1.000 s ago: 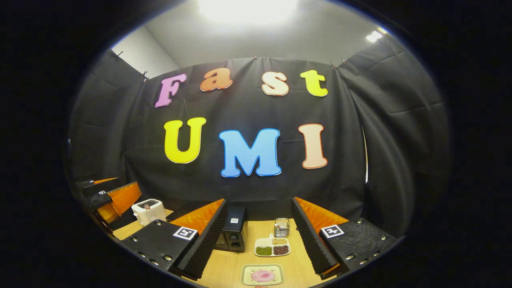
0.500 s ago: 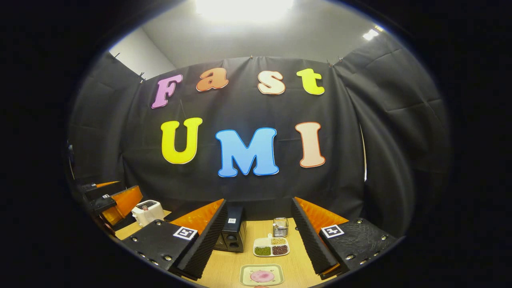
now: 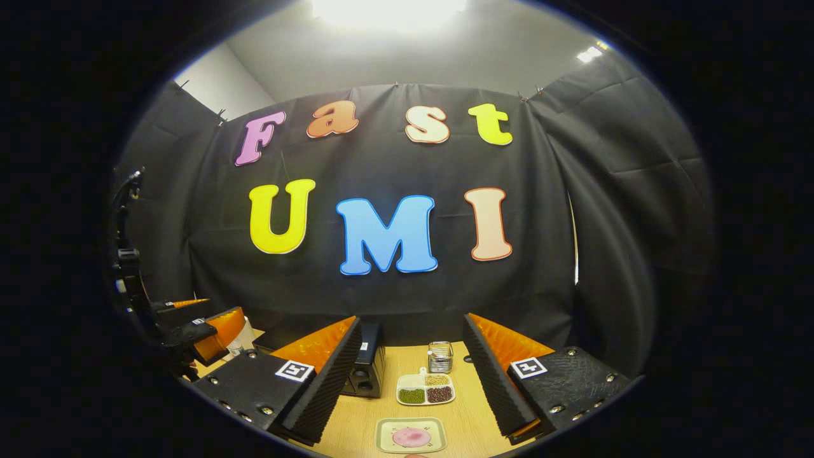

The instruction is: Open the electric oven with the left hand, put the food in, and close the electric oven.

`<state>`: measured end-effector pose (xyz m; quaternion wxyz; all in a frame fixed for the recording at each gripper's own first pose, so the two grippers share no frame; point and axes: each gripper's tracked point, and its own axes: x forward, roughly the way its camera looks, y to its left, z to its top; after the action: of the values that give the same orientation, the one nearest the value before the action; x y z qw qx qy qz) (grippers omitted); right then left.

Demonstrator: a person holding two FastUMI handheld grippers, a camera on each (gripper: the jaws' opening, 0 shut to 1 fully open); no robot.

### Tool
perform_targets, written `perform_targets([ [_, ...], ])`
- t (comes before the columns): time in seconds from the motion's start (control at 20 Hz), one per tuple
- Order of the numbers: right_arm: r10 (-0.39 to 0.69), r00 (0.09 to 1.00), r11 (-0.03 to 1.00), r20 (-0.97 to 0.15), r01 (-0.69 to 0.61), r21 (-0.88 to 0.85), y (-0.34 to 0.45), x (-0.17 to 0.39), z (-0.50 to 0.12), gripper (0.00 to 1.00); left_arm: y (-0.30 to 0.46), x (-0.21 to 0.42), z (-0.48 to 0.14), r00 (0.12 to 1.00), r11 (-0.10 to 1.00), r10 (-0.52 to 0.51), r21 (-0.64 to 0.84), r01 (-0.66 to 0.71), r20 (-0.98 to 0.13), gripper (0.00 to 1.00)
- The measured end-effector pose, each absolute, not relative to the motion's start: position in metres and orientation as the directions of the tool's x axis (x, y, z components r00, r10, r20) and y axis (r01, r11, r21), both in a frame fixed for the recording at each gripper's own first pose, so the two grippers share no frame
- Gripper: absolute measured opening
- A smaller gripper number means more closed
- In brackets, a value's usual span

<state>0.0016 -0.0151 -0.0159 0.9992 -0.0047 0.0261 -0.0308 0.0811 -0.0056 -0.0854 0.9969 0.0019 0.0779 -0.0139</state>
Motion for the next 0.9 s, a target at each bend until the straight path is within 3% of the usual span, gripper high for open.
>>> perform_targets([
  [0.1, -0.068, 0.995, 0.998, -0.066, 0.068, -0.015, -0.018, 0.003, -0.021, 0.97, -0.007, 0.094, -0.105, 0.981, 0.999, -0.038, -0.007, 0.037, -0.193, 0.96],
  [0.2, -0.072, 0.994, 0.997, -0.082, 0.071, -0.020, -0.021, 0.004, -0.027, 0.97, -0.010, 0.111, -0.130, 0.969, 0.998, -0.063, -0.003, 0.064, -0.238, 0.92],
  [0.3, -0.078, 0.992, 0.997, -0.095, 0.075, -0.032, -0.024, 0.005, -0.030, 0.97, -0.007, 0.129, -0.159, 0.954, 0.997, -0.072, -0.021, 0.069, -0.292, 1.00],
  [0.55, -0.106, 0.984, 0.993, -0.141, 0.099, -0.057, -0.026, 0.018, -0.047, 0.97, 0.006, 0.171, -0.226, 0.908, 0.999, -0.049, -0.031, 0.040, -0.417, 1.00],
  [0.65, -0.118, 0.980, 0.992, -0.159, 0.109, -0.063, -0.030, 0.018, -0.053, 0.97, 0.009, 0.185, -0.250, 0.889, 0.999, -0.045, -0.041, 0.029, -0.456, 0.92],
  [0.75, -0.133, 0.976, 0.990, -0.174, 0.123, -0.068, -0.034, 0.019, -0.058, 0.97, 0.011, 0.196, -0.268, 0.874, 0.999, -0.041, -0.027, 0.032, -0.484, 1.00],
  [0.9, -0.152, 0.971, 0.987, -0.186, 0.140, -0.076, -0.038, 0.020, -0.061, 0.97, 0.012, 0.209, -0.294, 0.854, 0.999, -0.037, 0.001, 0.044, -0.519, 0.96],
])
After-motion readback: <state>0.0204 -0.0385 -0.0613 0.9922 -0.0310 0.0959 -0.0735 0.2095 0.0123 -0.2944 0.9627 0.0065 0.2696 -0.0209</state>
